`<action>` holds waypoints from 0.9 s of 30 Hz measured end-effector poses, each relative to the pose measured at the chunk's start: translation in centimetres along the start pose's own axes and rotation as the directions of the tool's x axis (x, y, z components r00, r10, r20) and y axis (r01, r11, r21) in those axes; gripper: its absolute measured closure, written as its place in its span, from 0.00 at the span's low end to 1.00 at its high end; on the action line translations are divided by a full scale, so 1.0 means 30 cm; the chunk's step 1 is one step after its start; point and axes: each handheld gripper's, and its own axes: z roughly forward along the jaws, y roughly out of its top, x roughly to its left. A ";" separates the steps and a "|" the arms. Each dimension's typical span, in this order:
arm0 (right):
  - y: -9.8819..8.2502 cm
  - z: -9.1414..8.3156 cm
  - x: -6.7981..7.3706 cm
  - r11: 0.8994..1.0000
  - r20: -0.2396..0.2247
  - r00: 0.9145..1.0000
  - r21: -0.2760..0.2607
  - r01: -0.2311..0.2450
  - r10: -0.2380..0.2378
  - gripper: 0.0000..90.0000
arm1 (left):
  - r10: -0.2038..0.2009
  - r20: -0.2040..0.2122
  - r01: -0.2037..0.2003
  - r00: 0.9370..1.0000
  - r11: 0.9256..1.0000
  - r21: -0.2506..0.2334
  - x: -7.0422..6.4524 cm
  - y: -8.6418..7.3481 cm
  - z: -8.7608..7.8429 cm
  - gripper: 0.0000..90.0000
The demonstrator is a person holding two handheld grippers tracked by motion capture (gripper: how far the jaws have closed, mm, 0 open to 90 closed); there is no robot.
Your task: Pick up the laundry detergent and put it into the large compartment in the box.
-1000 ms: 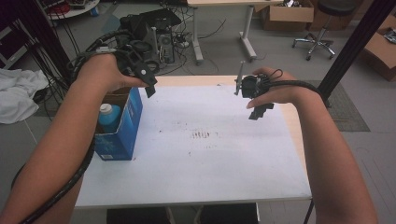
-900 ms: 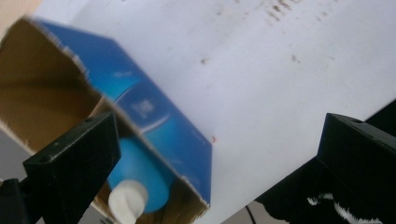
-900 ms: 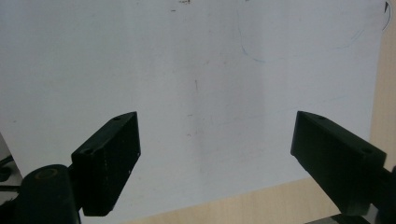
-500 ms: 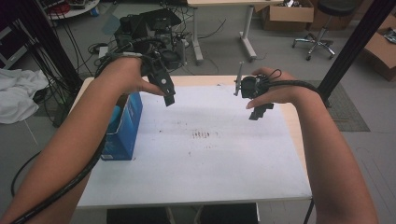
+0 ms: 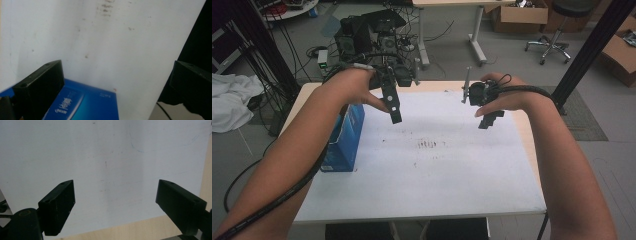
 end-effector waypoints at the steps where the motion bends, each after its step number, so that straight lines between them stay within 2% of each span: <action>1: 0.002 0.000 0.000 1.000 -0.001 1.000 0.001 0.002 -0.002 0.18 | 0.042 0.001 -0.042 0.999 0.999 0.006 -0.005 -0.001 0.007 0.00; 2: 0.004 -0.001 -0.001 1.000 0.002 1.000 0.000 0.006 -0.006 0.18 | 0.042 0.001 -0.042 0.999 0.999 0.006 -0.005 -0.001 0.007 0.00; 3: 0.005 -0.001 -0.001 1.000 0.002 1.000 -0.002 0.006 -0.006 0.18 | 0.094 -0.015 -0.094 0.995 0.996 -0.001 -0.013 -0.004 0.012 0.00; 4: 0.007 -0.002 -0.002 1.000 0.003 1.000 0.000 0.008 -0.008 0.18 | 0.114 -0.016 -0.114 0.993 0.993 -0.008 -0.018 -0.005 0.014 0.00; 8: 0.011 -0.002 0.003 1.000 0.001 1.000 0.005 0.012 -0.012 0.18 | 0.155 -0.014 -0.155 0.988 0.988 -0.016 -0.033 -0.009 0.017 0.00; 11: 0.012 -0.003 0.007 1.000 0.004 1.000 0.002 0.017 -0.017 0.18 | 0.176 -0.007 -0.176 0.984 0.984 -0.002 -0.040 -0.011 0.025 0.00; 15: 0.012 0.000 0.014 1.000 0.002 1.000 0.006 0.017 -0.017 0.18 | 0.188 0.000 -0.188 0.982 0.982 0.012 -0.045 -0.013 0.030 0.00; 27: 0.013 0.001 0.008 1.000 -0.002 1.000 0.010 0.013 -0.013 0.18 | 0.181 0.006 -0.181 0.983 0.983 0.020 -0.031 -0.028 0.040 0.00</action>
